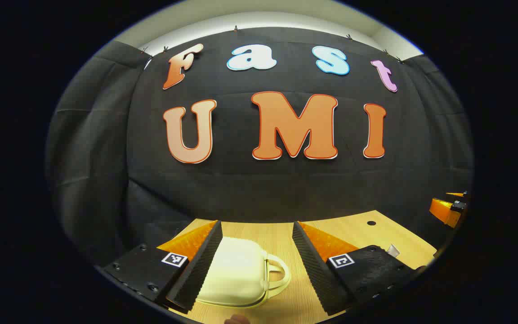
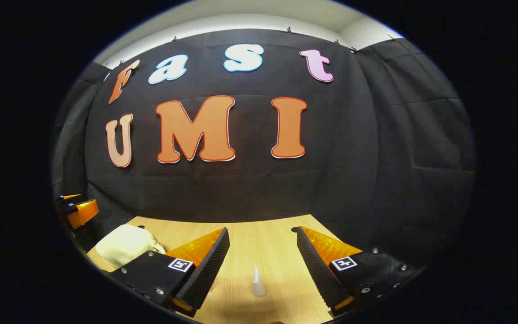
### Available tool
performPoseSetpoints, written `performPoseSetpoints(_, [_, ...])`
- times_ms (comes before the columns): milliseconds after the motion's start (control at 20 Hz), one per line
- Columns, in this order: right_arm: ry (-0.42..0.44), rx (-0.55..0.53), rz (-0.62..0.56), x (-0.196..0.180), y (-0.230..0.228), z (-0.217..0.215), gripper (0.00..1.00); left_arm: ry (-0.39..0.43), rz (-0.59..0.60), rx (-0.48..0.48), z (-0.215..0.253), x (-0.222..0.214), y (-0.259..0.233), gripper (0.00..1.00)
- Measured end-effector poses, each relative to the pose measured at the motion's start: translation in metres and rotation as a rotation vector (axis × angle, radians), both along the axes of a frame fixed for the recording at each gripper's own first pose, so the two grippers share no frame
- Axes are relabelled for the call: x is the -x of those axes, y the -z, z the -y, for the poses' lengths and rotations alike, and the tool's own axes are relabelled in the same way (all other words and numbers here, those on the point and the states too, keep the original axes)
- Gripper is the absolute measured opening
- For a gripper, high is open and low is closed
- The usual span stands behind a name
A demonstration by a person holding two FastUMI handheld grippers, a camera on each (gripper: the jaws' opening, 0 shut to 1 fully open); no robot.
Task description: First open the suitcase, pack the skin care products into it, and then close the suitcase.
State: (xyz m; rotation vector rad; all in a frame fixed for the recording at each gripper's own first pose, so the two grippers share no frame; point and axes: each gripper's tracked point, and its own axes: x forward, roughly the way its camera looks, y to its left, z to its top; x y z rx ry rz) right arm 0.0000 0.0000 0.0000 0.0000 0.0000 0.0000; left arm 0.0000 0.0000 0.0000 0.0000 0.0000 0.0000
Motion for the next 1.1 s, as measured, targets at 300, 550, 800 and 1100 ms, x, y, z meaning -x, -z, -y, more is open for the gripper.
performPoseSetpoints(300, [0.000, 0.007, -0.001, -0.004, 0.000, 0.001, 0.96, 0.058, 0.024, -0.019, 0.024, -0.011, -0.011, 0.98])
performPoseSetpoints(550, [-0.064, 0.035, 0.004, -0.011, -0.008, -0.014, 0.96, 0.039, 0.028, -0.034, 0.011, -0.011, -0.012, 0.99])
performPoseSetpoints(800, [-0.100, 0.058, 0.015, -0.016, -0.017, -0.030, 0.96, -0.007, 0.019, -0.030, -0.009, -0.007, -0.008, 0.99])
performPoseSetpoints(1100, [-0.108, 0.092, 0.009, -0.018, -0.015, -0.039, 0.96, -0.033, 0.009, -0.101, -0.016, -0.009, 0.009, 0.99])
